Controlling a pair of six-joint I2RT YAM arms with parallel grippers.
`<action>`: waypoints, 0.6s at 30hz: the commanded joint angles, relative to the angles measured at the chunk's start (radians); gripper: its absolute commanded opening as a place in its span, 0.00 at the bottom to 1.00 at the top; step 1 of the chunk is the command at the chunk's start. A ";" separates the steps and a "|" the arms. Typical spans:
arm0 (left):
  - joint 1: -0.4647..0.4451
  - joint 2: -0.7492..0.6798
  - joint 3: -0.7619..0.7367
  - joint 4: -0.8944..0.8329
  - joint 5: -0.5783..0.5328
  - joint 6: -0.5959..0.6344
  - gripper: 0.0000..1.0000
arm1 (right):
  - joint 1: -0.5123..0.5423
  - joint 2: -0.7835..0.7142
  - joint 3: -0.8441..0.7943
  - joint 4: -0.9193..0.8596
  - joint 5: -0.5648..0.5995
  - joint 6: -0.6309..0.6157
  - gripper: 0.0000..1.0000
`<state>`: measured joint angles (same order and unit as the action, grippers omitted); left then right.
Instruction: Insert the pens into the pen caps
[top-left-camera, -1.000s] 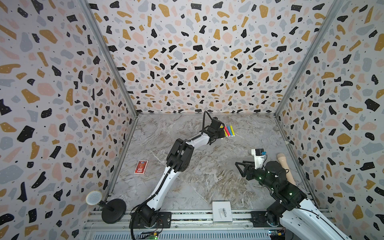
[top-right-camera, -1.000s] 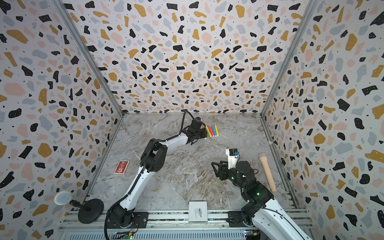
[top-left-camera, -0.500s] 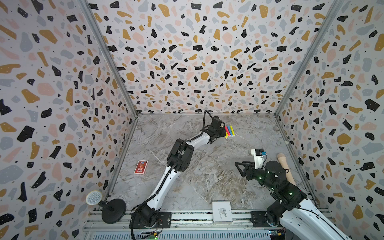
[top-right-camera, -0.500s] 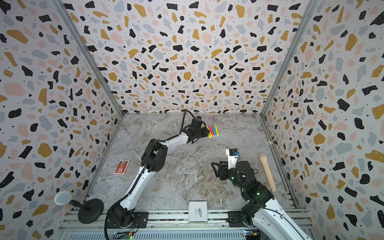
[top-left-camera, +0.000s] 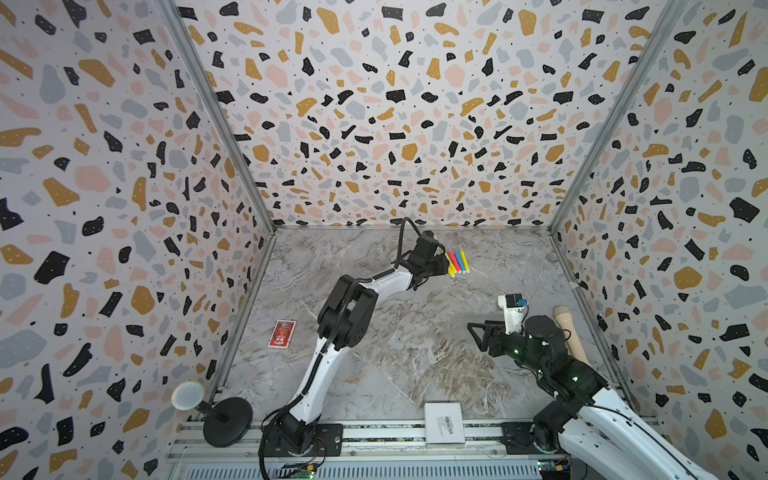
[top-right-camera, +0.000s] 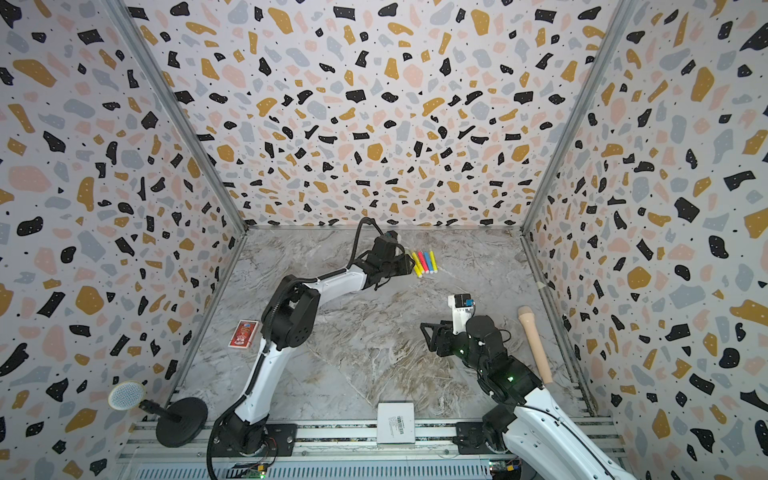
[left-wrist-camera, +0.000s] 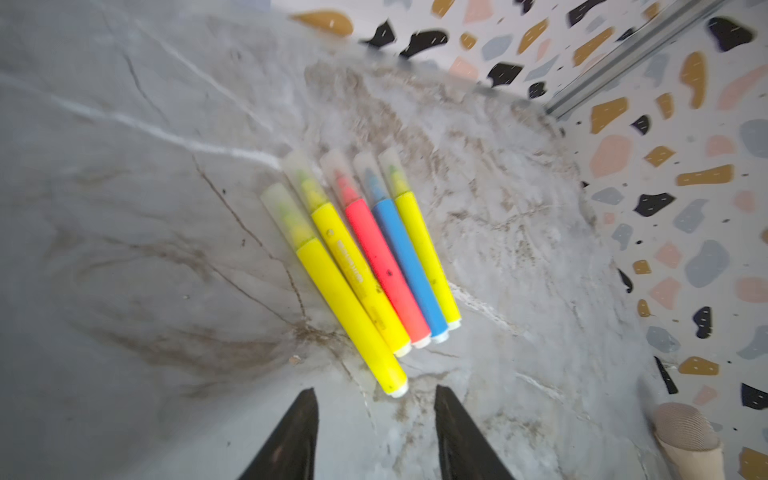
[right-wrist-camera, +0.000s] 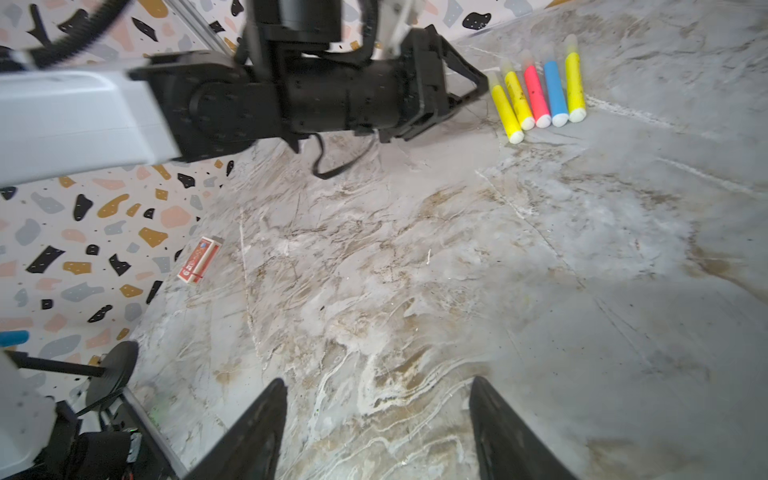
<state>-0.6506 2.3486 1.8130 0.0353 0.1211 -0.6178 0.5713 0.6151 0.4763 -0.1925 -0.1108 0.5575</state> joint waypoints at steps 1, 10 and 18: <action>0.006 -0.161 -0.105 0.169 -0.020 0.057 0.49 | -0.014 0.023 0.064 -0.020 0.072 -0.030 0.71; 0.027 -0.561 -0.498 0.289 -0.117 0.191 0.56 | -0.101 0.125 0.119 -0.005 0.188 -0.048 0.76; 0.029 -0.938 -0.788 0.274 -0.390 0.357 0.63 | -0.173 0.223 0.134 0.112 0.316 -0.158 0.76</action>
<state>-0.6273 1.5066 1.0824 0.2714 -0.1196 -0.3622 0.4053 0.8276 0.5716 -0.1467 0.1143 0.4732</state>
